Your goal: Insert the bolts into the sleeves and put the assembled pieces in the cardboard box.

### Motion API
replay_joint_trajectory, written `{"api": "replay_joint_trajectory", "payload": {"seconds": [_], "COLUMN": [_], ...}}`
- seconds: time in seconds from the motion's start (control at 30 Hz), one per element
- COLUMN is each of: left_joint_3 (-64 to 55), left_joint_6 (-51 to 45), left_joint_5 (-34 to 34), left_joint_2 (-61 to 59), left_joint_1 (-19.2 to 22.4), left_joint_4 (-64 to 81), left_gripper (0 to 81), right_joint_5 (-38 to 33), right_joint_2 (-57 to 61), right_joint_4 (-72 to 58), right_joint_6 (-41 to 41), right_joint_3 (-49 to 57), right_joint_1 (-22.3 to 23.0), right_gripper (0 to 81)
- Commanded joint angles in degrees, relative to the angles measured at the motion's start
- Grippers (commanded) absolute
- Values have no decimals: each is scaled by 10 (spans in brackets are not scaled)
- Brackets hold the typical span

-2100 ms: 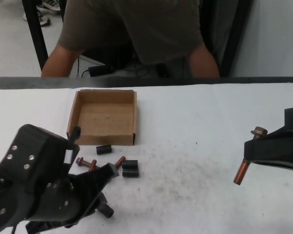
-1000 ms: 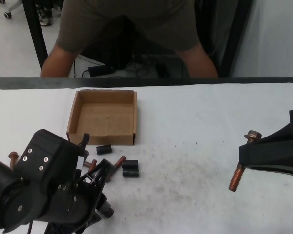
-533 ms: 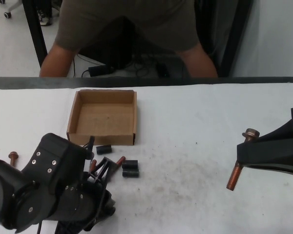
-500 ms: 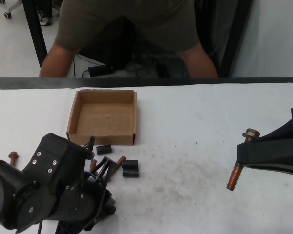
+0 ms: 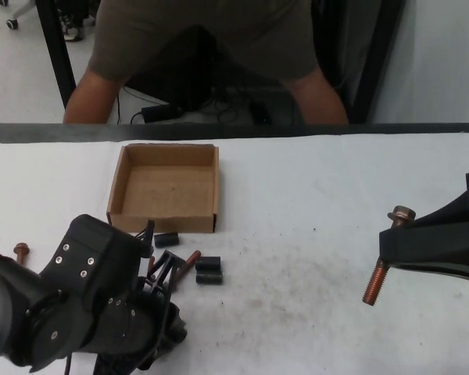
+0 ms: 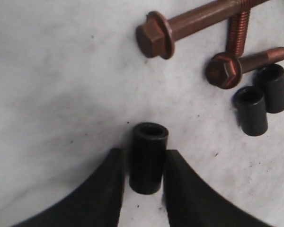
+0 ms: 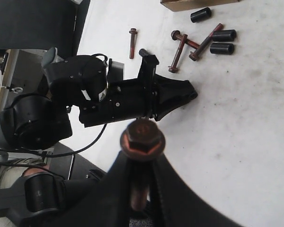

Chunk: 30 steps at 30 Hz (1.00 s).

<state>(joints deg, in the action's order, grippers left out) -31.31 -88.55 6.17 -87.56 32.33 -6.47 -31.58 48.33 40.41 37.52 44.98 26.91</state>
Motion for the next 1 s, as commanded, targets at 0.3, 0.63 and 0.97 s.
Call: {"api": "replay_joint_trajectory", "payload": {"seconds": [0.3,0.63,0.97], "left_joint_3": [-18,-20,-20], "left_joint_6": [-15,51,548], "left_joint_5": [25,59,79], "left_joint_2": [-41,-28,129], "left_joint_1": [4,4,4], "left_joint_4": [7,7,-129], "left_gripper": [61,8,8], "right_joint_5": [-22,-37,-37], "right_joint_2": [-5,-5,-5], "right_joint_4": [-32,-32,-68], "right_joint_6": [-2,-2,-24], "right_joint_3": [2,2,2], "right_joint_1": [1,1,1], "right_gripper": [0,0,0]}}
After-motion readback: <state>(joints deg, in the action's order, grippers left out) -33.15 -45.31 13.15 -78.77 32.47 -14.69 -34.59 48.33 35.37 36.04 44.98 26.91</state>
